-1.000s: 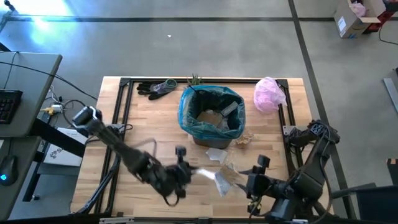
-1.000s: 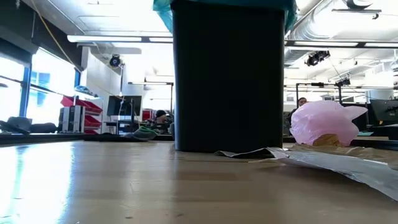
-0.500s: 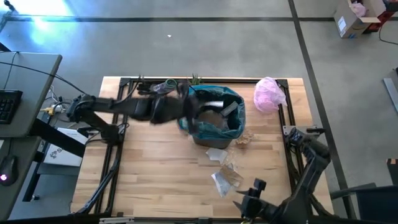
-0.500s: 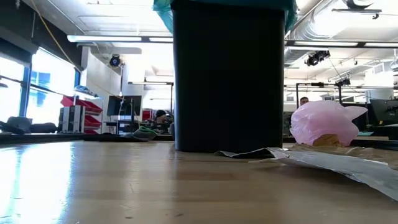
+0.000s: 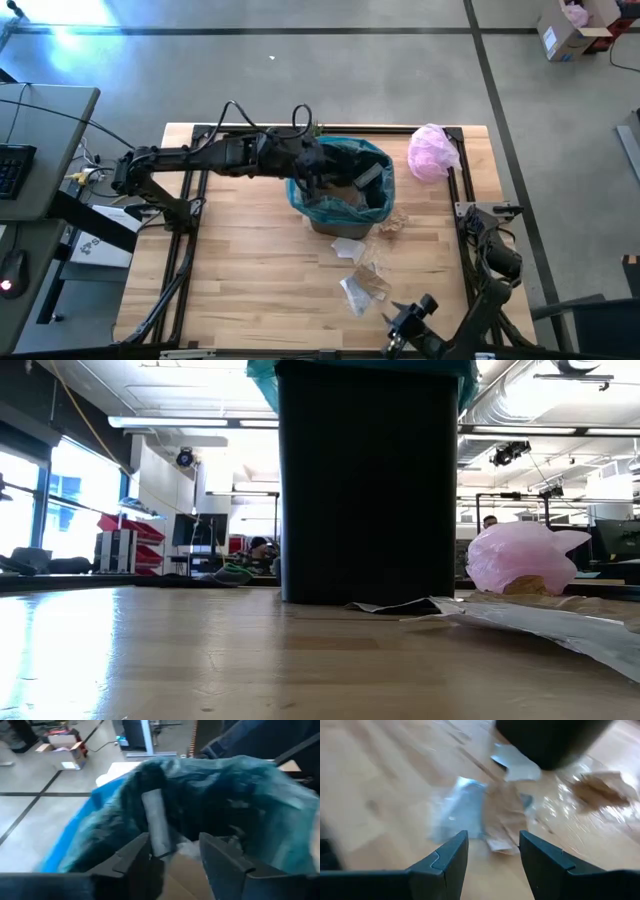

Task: Place trash/remove bag and relplace
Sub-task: Put the brown napkin into the trash bin

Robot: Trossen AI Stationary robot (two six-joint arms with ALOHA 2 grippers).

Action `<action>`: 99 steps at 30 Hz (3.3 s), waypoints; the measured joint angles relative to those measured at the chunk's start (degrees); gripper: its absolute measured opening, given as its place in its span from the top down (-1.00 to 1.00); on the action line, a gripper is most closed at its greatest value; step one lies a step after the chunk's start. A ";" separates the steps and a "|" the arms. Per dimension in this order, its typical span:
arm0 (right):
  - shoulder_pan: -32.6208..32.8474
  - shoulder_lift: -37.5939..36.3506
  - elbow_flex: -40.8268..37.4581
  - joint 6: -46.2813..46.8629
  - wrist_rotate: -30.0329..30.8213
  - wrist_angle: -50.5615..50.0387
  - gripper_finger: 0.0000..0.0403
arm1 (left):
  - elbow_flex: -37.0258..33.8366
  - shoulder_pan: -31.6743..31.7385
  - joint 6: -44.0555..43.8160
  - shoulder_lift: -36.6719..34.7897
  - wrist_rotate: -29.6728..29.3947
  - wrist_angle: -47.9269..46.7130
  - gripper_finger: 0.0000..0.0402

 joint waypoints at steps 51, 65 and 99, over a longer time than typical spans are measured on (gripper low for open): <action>-11.42 -12.22 -41.29 -30.89 -5.40 58.53 0.99 | 8.83 -35.00 2.91 -0.09 -21.84 -11.91 0.09; -11.10 -16.59 -32.00 -35.99 -3.53 43.41 1.00 | 8.24 -35.54 -0.20 0.30 -21.84 -13.57 0.09; -10.51 -16.44 -32.91 -40.27 -1.43 48.73 1.00 | 8.22 -38.58 -2.15 0.33 -27.51 -15.79 0.09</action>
